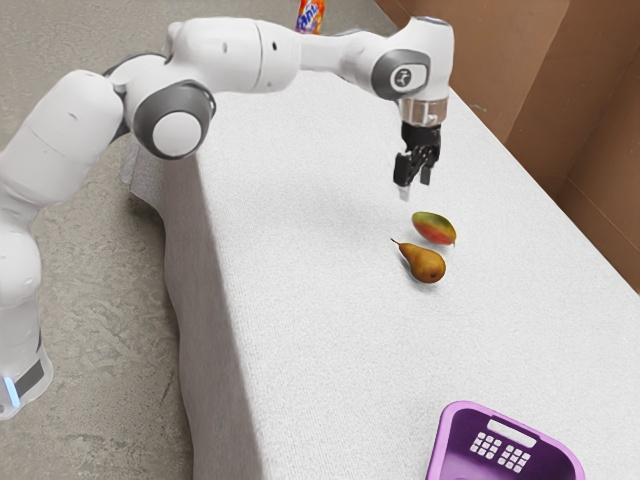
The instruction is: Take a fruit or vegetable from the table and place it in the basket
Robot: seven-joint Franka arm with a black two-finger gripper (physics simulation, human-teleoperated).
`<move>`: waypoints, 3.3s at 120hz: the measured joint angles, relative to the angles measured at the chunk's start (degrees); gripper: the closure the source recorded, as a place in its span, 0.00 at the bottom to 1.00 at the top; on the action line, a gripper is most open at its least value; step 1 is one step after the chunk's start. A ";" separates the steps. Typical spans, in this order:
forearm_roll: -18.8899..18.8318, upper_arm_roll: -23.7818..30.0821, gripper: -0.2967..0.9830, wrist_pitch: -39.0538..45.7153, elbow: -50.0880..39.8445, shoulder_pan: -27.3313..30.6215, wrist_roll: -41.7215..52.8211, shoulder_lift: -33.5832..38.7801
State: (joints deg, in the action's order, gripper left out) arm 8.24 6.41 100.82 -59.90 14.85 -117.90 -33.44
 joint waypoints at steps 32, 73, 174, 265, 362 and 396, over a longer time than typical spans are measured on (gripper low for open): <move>-0.05 0.70 0.23 4.01 -0.06 -0.10 0.14 -1.02; 0.46 0.76 0.23 5.30 -0.12 3.34 0.52 -1.43; 1.57 5.68 0.23 11.98 2.03 4.67 3.57 -7.71; 1.53 7.48 0.23 16.92 2.84 4.40 5.44 -11.50; 1.63 8.01 0.23 19.54 2.93 4.58 7.04 -14.58; 1.70 7.93 0.32 19.84 2.93 4.53 7.40 -14.50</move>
State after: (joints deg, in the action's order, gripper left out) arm 9.94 14.33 120.67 -56.98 19.38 -110.50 -47.94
